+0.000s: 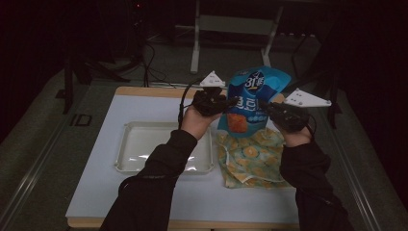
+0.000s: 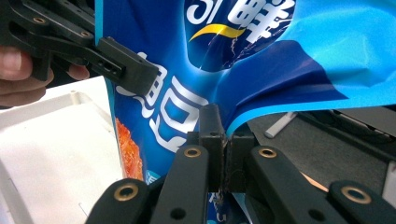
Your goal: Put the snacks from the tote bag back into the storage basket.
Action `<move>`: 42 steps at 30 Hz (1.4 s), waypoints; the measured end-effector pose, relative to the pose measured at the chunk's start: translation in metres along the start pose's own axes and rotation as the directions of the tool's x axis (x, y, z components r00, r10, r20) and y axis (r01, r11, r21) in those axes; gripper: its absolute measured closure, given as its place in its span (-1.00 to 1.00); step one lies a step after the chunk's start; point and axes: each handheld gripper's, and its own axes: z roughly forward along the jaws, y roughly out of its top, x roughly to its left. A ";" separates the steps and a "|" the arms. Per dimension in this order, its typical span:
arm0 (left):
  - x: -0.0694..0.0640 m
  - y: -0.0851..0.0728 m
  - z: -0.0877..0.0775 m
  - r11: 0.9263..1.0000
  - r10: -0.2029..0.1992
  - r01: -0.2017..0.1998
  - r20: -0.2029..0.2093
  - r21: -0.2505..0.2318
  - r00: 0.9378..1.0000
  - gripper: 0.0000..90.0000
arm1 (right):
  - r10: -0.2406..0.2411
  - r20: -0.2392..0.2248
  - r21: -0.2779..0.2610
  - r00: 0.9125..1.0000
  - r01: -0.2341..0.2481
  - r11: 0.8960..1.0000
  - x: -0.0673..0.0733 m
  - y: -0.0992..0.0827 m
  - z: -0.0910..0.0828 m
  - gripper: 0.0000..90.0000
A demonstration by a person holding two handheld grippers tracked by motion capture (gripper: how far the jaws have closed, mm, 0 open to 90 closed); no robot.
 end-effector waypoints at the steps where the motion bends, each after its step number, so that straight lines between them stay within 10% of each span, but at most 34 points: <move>1: 0.001 -0.001 -0.003 1.000 -0.003 0.003 -0.002 0.000 1.000 0.96 | 0.001 -0.006 -0.001 1.000 -0.001 1.000 0.002 0.001 0.002 0.97; 42: 0.029 -0.039 -0.120 0.998 -0.061 0.058 -0.084 -0.031 0.995 0.96 | -0.043 -0.133 -0.016 0.990 0.041 0.999 0.090 0.044 0.061 0.97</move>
